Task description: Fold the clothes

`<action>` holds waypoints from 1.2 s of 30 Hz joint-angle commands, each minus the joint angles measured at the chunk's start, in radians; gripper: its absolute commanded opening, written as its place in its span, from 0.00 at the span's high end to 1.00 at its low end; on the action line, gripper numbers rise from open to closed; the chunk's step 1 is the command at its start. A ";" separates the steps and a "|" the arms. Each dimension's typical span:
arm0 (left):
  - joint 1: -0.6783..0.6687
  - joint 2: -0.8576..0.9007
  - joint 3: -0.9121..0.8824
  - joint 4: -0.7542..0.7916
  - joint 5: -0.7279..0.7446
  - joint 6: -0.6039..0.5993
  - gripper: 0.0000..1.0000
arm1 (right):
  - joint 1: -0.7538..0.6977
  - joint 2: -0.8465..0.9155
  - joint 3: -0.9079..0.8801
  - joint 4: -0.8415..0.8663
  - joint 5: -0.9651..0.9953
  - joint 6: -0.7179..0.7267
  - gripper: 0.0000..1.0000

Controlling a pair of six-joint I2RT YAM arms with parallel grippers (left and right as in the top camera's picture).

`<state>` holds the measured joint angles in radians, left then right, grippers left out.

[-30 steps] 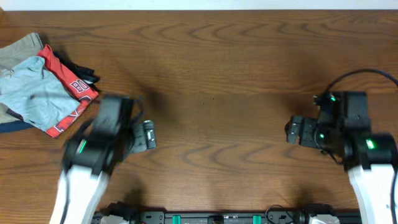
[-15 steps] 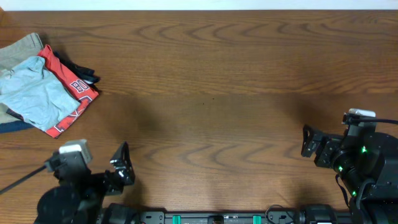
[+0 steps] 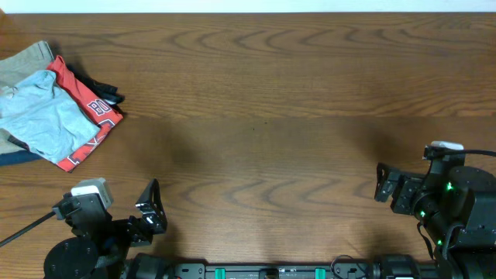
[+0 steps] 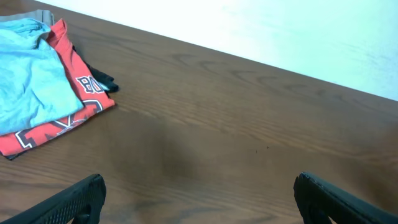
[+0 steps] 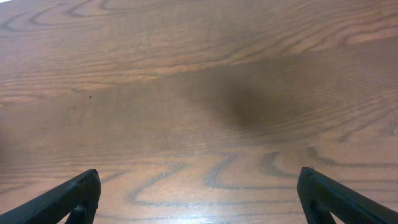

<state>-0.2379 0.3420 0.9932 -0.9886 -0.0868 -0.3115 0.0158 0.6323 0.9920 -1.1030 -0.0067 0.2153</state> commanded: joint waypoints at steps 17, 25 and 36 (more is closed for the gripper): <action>-0.004 -0.003 -0.008 -0.001 -0.019 -0.004 0.02 | -0.001 -0.129 -0.010 -0.014 0.044 -0.015 0.01; -0.004 -0.003 -0.008 -0.001 -0.019 -0.004 0.02 | 0.045 -0.336 -0.175 0.145 0.055 -0.085 0.01; -0.004 -0.002 -0.008 -0.001 -0.019 -0.004 0.02 | 0.056 -0.607 -0.556 0.546 -0.020 -0.086 0.01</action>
<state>-0.2379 0.3420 0.9909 -0.9901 -0.0895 -0.3141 0.0635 0.0673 0.4923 -0.5896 0.0044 0.1467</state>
